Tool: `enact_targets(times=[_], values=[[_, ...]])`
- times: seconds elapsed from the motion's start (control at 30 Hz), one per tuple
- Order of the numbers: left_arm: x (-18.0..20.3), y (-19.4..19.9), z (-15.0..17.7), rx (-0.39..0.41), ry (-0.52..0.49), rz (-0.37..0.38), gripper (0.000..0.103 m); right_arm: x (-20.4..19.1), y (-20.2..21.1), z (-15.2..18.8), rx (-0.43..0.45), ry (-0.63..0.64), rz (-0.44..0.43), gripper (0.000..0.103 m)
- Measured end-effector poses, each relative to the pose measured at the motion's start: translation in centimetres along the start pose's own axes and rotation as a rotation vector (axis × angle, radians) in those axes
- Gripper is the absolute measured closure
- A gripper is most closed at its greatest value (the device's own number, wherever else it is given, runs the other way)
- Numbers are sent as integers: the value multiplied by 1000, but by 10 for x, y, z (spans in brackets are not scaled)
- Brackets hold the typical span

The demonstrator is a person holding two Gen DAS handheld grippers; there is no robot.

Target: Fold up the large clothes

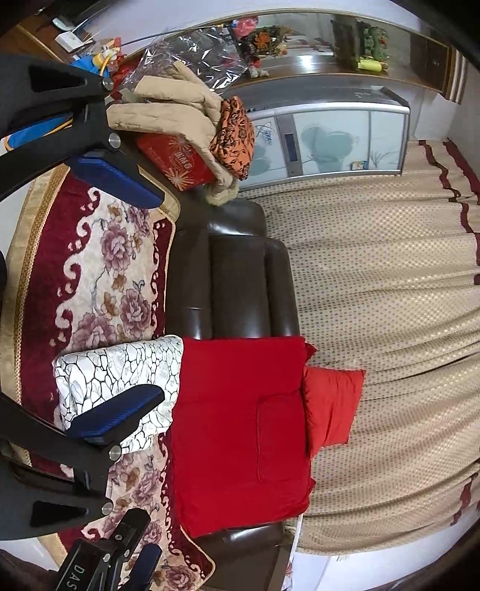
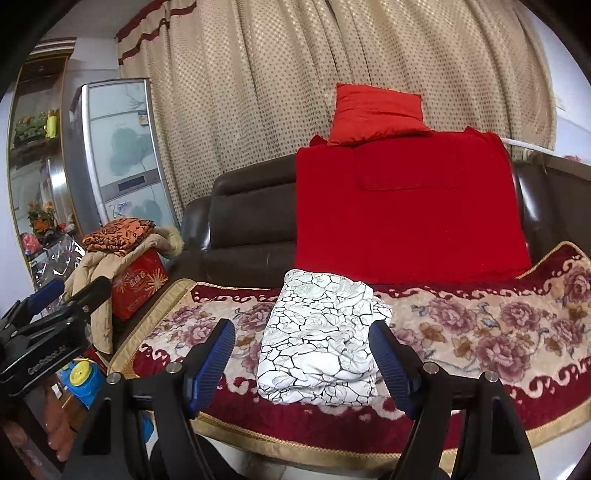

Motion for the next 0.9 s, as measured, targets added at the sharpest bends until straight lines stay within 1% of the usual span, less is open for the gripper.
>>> enact_targets(times=[0.13,0.33,0.57,0.73,0.9], values=[[3,10,-2,-4,-7,1,7,2,15,-1,4,-15,0,25],[8,19,-4,-26,-9,21,7,5,36,-2,4,-42,19,24],[11,31,-15,4,-9,39,7,-4,49,-3,6,-30,25,24],[16,30,-21,10,-13,52,7,-6,53,-8,15,-25,29,23],[25,19,-27,-3,-26,56,7,0,46,-13,16,-40,33,23]])
Point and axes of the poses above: each gripper's, at about its wrist camera, not at the fingertips, and y roughly against the way its jaws point, x to its right, z to its underside, the point moved 4 cm from there along -y, roughly the way its jaws point, and after that the axes turned 8 degrees about -y, right-handed, at the moved point
